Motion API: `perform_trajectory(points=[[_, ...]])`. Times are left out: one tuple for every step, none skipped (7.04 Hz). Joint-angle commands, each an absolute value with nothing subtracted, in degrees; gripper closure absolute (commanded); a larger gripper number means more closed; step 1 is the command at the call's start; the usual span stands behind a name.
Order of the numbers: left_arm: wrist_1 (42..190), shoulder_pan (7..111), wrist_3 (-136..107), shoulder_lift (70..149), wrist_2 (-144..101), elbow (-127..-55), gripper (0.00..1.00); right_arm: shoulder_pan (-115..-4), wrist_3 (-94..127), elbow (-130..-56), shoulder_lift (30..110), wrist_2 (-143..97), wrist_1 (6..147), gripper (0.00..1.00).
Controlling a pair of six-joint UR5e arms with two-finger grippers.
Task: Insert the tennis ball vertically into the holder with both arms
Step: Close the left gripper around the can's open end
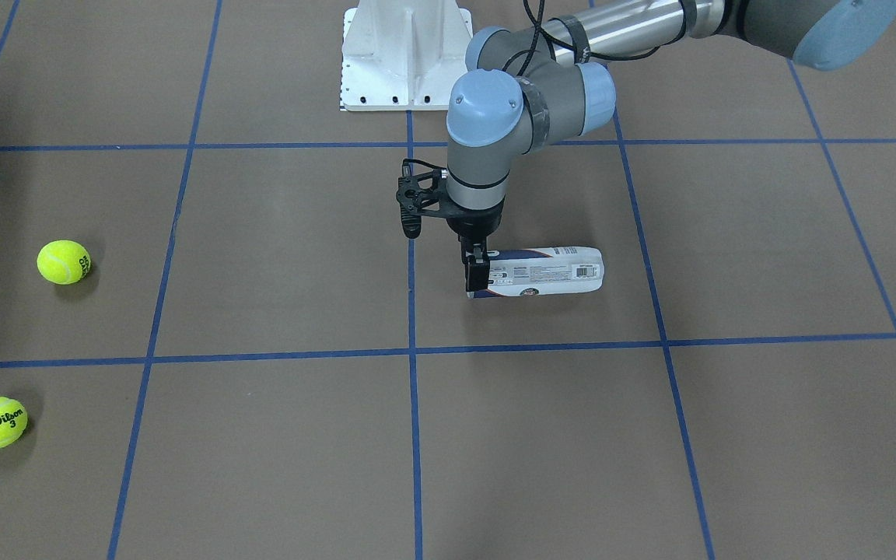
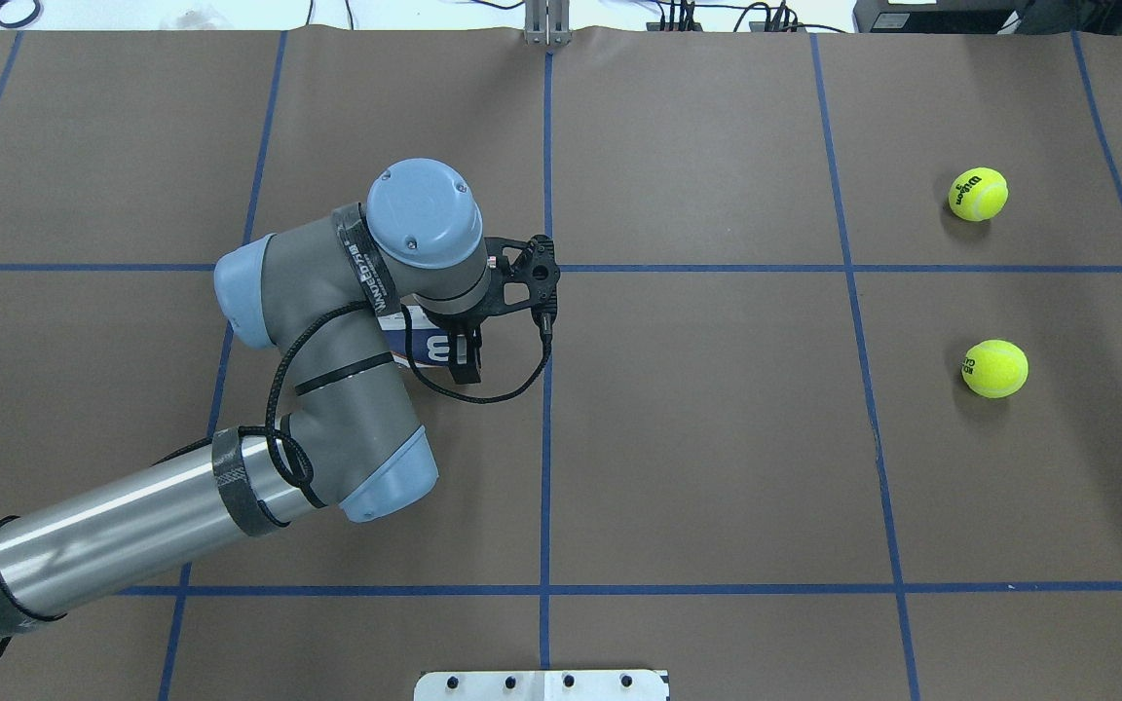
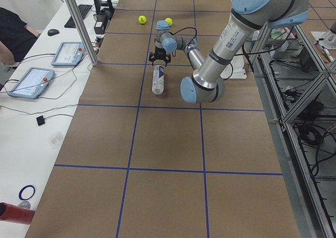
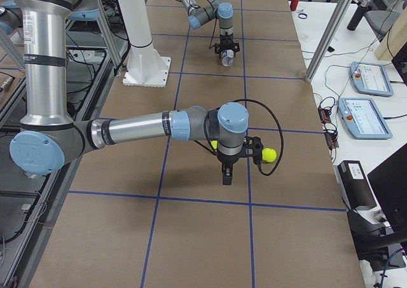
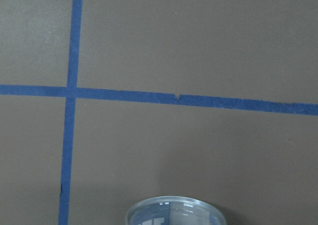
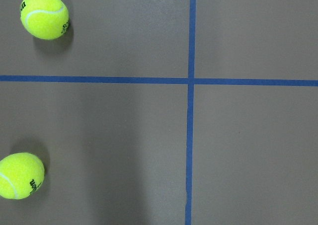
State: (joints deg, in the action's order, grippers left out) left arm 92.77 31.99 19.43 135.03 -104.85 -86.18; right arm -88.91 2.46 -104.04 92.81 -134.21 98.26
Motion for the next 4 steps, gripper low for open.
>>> perform_trajectory(points=[[95.69,31.82,19.42,135.17,-104.41,-83.60,0.00,-88.94,2.37,-103.62,92.81,-134.21,98.26,0.00],[96.93,31.82,19.42,135.18,-104.41,-82.45,0.00,-88.86,2.29,-103.54,92.81,-134.21,98.26,0.00],[96.94,31.82,19.42,135.18,-104.41,-81.92,0.00,-88.94,2.29,-103.54,92.81,-134.21,98.26,0.00],[96.94,31.73,19.42,135.18,-104.41,-81.83,0.00,-88.95,2.29,-103.27,92.81,-134.21,98.26,0.00]])
